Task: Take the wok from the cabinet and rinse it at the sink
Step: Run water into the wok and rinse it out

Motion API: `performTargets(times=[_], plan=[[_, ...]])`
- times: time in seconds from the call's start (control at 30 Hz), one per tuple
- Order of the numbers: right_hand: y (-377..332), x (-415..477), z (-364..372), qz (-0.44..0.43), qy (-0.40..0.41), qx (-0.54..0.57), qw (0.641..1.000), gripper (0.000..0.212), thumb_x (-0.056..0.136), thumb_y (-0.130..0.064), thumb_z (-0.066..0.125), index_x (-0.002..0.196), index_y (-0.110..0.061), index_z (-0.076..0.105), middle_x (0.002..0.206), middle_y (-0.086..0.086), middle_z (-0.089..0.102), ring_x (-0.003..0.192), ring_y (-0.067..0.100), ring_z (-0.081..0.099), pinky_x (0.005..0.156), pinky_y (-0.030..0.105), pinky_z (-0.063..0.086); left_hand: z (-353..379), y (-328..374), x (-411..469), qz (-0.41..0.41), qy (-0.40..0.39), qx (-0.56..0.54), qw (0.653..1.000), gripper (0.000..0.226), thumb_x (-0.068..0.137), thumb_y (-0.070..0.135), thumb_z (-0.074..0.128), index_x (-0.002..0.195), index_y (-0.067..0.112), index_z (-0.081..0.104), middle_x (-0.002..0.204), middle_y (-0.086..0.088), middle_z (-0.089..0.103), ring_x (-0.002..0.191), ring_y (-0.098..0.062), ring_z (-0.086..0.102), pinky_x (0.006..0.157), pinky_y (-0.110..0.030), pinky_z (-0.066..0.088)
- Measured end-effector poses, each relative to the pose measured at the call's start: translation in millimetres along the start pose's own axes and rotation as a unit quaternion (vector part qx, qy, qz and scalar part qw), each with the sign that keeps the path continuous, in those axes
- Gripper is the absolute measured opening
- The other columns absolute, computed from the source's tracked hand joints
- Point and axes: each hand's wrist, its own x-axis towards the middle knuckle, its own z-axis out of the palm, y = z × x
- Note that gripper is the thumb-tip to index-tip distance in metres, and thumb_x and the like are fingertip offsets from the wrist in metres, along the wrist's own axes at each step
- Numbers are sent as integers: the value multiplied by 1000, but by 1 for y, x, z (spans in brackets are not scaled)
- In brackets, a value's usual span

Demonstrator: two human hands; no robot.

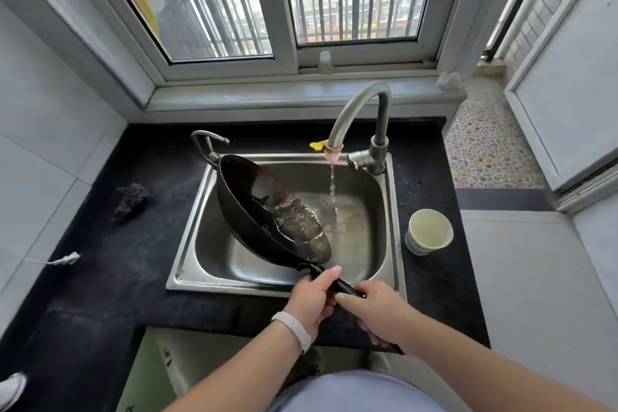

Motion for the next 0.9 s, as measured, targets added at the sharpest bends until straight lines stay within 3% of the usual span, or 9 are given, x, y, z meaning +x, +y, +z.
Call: performTargets(times=[0.1,0.23,0.53,0.7,0.9], plan=[[-2,-1,-1,1,-25,43,999,27,97,-40,54,90,-15,61,52,2,48,33,13,42,34,23,33,-2,2,0,17,2,5,1000,16,82,30,72,85,19,62,66,1,61,51,-11,51,52,-23,36],[-3,0,-3,7,-51,125,991,32,97,-38,56,91,-7,60,53,3,48,35,15,38,36,25,30,-4,7,-3,45,7,17,999,33,71,39,76,89,14,64,75,-9,58,54,-15,48,52,-26,35],[2,-3,-8,102,-142,314,933,29,94,-43,60,92,-14,58,58,0,46,41,11,37,36,20,27,7,10,-9,63,62,13,996,20,82,31,72,80,15,60,53,4,45,45,-9,40,46,-22,31],[5,-3,-15,89,-146,283,944,29,95,-43,57,92,-14,57,57,0,45,42,12,36,40,22,23,14,7,-14,57,77,0,995,22,81,31,73,80,15,59,57,1,46,45,-10,40,45,-22,28],[6,-11,-34,-6,-115,142,983,36,100,-42,49,88,-9,55,50,3,44,36,16,34,36,23,24,31,1,-28,58,81,-28,995,19,84,28,69,77,14,58,55,1,50,43,-9,45,45,-21,30]])
